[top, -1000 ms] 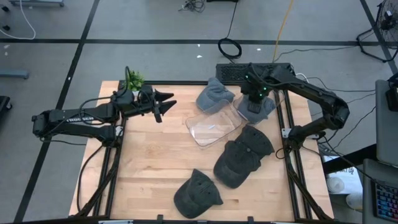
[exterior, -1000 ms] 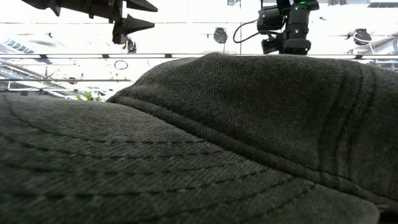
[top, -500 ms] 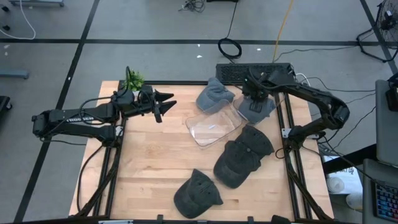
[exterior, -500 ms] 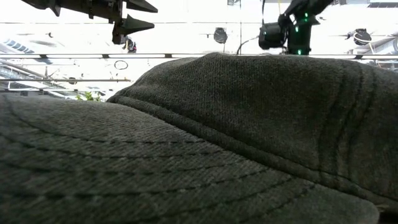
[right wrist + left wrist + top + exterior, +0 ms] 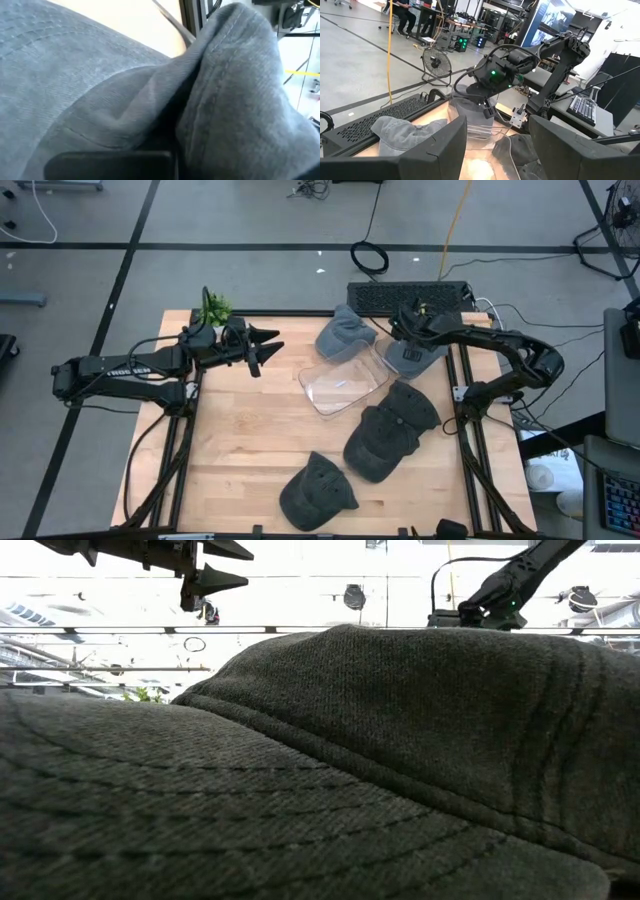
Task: Pick & Place hat
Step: Stack the left gray cap on top of the gray cap in the right transparent bin, then stack the gray cap on top of the gray cap in the right transparent bin
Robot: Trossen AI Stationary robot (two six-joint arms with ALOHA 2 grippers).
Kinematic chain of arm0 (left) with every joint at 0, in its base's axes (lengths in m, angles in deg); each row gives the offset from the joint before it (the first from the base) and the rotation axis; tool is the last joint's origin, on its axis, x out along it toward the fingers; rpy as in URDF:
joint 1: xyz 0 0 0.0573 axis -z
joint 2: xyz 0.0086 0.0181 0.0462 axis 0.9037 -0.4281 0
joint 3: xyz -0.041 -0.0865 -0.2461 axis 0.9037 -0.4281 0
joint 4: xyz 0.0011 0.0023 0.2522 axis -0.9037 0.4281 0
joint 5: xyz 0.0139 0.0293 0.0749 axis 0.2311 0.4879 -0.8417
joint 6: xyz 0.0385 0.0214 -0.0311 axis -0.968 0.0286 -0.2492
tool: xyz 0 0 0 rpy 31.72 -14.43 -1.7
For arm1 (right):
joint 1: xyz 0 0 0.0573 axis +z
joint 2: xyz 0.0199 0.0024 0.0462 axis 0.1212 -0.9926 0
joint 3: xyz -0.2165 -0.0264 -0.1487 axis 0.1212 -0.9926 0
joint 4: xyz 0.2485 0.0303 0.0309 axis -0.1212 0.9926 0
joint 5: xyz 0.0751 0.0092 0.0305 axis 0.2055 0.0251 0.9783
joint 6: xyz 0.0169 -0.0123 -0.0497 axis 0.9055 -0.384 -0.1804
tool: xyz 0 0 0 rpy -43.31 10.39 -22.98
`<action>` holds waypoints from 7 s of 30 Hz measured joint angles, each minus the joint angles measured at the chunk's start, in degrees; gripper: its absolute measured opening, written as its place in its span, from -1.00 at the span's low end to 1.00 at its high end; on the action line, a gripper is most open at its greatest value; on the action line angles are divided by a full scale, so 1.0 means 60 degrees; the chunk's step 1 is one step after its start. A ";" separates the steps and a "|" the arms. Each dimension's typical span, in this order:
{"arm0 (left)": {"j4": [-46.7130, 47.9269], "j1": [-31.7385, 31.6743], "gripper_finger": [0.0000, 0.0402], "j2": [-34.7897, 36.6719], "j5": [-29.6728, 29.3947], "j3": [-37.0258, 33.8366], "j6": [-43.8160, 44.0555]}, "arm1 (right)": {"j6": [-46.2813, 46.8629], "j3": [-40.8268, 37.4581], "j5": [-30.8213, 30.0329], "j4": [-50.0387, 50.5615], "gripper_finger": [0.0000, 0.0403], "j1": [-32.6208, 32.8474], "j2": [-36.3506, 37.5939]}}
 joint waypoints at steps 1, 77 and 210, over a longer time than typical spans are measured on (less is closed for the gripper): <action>0.0000 0.0000 0.12 -0.0004 0.0000 0.0000 0.0000 | 0.0055 -0.0034 0.0000 -0.0005 -0.96 0.0008 0.0000; 0.0113 0.0000 0.12 0.0000 -0.0419 0.0000 0.0113 | 0.6237 -0.0514 0.0960 0.3074 -1.00 0.0981 0.2281; 0.7094 -0.1792 0.26 -1.1092 -0.0149 0.9637 -0.7153 | 0.5004 -0.3781 0.7566 -0.7681 0.17 0.2141 0.5712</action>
